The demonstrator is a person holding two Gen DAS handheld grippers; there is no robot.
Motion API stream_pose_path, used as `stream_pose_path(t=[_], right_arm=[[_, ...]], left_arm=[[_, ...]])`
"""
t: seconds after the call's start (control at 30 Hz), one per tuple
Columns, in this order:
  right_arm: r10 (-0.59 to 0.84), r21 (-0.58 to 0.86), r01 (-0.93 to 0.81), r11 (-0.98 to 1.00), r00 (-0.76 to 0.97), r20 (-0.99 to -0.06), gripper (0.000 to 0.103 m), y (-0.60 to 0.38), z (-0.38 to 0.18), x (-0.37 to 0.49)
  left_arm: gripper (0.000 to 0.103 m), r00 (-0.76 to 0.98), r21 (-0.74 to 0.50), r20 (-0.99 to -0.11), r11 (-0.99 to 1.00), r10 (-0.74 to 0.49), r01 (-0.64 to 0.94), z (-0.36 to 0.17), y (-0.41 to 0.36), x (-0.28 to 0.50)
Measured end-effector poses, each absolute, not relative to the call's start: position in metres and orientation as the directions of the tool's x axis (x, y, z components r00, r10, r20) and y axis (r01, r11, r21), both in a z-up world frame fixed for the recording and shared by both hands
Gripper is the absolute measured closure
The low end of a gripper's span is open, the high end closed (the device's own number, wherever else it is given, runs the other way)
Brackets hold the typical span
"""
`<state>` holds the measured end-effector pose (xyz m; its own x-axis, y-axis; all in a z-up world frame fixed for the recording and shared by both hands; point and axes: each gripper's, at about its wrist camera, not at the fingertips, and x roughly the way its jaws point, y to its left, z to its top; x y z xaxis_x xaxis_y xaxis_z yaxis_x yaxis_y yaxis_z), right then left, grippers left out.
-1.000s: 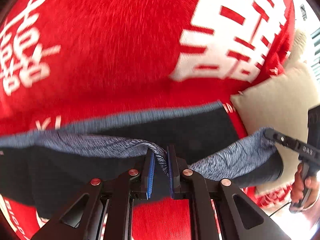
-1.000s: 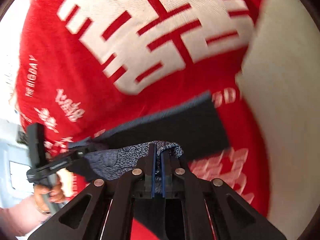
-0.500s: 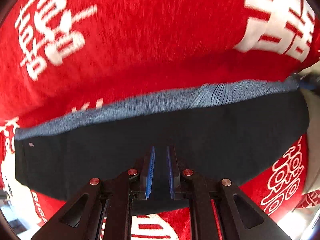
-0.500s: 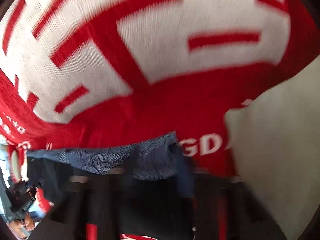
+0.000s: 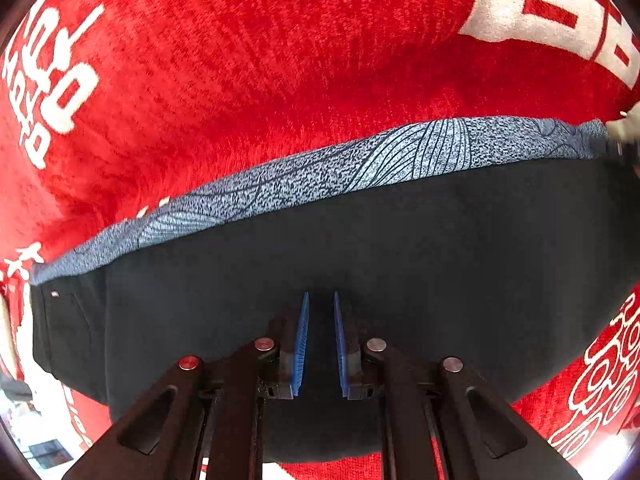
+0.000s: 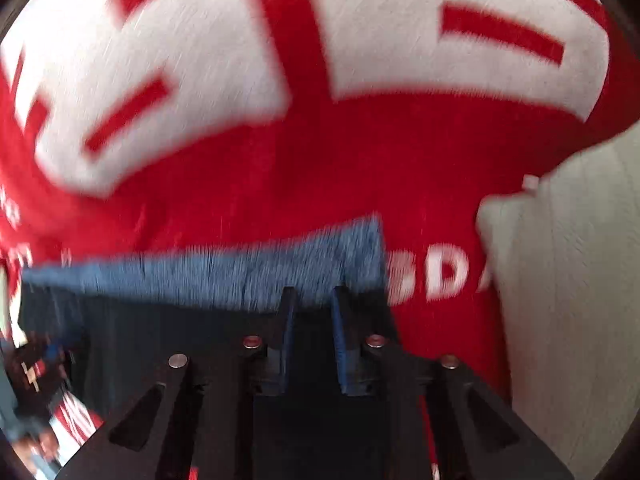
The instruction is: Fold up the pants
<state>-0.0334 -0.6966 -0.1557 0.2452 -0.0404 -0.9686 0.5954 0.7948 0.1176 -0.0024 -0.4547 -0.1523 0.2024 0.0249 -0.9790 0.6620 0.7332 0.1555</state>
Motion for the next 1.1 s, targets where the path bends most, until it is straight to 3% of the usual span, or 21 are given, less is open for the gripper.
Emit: stream_pose_path(t=[0.2,0.27,0.3,0.53,0.73,0.83,0.97,1.1], right_arm=[[-0.034,0.161,0.65,0.743,0.276,-0.961,0.073,-0.697,-0.127,-0.045],[-0.022,0.177,0.641,0.747,0.29,-0.957,0.055,-0.681,-0.116,-0.058],[-0.018,0.178,0.635,0.751,0.29,-0.957,0.052,-0.672,-0.113,-0.064],[0.095,0.252,0.592,0.766,0.284,-0.954,0.052,-0.57,-0.119,-0.081],[0.123,0.258,0.534,0.805,0.274,-0.954,0.052,-0.49,-0.143,-0.042],[0.101,0.221,0.537,0.814,0.244,-0.965,0.052,-0.474,-0.162,-0.024],[0.055,0.18,0.562,0.807,0.233,-0.971,0.052,-0.463,-0.155,-0.007],[0.227,0.38,0.521,0.764,0.335,-0.915,0.05,-0.425,-0.134,-0.008]], left_arm=[[0.089,0.174,0.104,-0.985,0.788,-0.004,0.607,-0.134,-0.43,0.013],[0.089,0.182,0.106,-0.983,0.809,-0.001,0.579,-0.127,-0.411,0.025],[0.089,0.188,0.109,-0.982,0.816,0.001,0.568,-0.123,-0.402,0.029],[0.089,0.268,0.219,-0.958,0.855,0.098,0.47,-0.114,-0.308,0.087],[0.089,0.281,0.28,-0.945,0.852,0.165,0.443,-0.169,-0.271,0.156],[0.089,0.238,0.236,-0.959,0.891,0.151,0.389,-0.199,-0.251,0.194],[0.089,0.234,0.201,-0.965,0.901,0.115,0.385,-0.199,-0.237,0.217],[0.089,0.256,0.201,-0.963,0.863,0.086,0.463,-0.17,-0.212,0.201]])
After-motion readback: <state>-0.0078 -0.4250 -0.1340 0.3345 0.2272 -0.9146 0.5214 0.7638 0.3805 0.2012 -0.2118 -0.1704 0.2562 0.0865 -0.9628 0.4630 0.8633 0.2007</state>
